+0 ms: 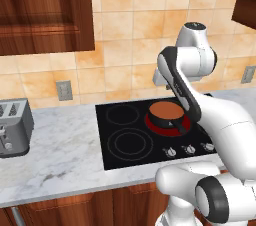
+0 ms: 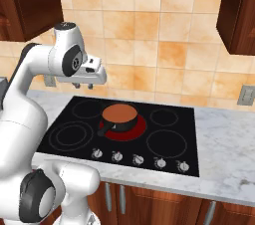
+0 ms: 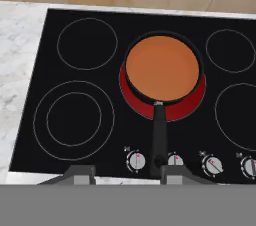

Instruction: Wait until the marinara sauce is simmered to a deep red color and then turn off the stove.

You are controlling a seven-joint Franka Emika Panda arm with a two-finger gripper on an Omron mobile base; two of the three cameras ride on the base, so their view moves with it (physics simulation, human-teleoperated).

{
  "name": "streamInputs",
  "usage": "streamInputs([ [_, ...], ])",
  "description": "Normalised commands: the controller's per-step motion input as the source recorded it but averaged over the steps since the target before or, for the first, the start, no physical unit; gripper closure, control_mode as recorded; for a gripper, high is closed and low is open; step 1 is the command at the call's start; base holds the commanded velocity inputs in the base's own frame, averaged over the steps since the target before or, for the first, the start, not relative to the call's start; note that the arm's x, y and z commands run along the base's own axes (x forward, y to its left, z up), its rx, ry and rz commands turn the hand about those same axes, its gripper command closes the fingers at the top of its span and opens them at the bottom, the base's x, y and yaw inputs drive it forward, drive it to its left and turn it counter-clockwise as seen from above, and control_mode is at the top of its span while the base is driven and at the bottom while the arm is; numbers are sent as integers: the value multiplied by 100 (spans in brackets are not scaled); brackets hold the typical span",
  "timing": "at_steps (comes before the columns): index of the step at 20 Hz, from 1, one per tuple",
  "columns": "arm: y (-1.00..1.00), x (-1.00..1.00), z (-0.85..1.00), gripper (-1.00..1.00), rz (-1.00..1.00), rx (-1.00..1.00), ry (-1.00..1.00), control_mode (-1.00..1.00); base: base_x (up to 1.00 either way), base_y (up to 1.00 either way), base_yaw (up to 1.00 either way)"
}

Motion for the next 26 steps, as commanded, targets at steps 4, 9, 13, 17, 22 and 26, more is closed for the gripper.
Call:
streamInputs([
  [4,-2,0,-11,-100,2,0,1,-100,0,0,0],
  [9,-40,-1,-21,-100,8,3,2,-100,0,0,0],
  [13,-80,-8,-14,-100,10,3,4,-100,0,0,0],
  [17,-96,-21,-25,-100,10,0,0,-100,0,0,0],
  [22,-73,-19,-47,-100,18,0,1,-100,0,0,0],
  [26,-48,-22,-62,-100,34,-1,0,-100,0,0,0],
])
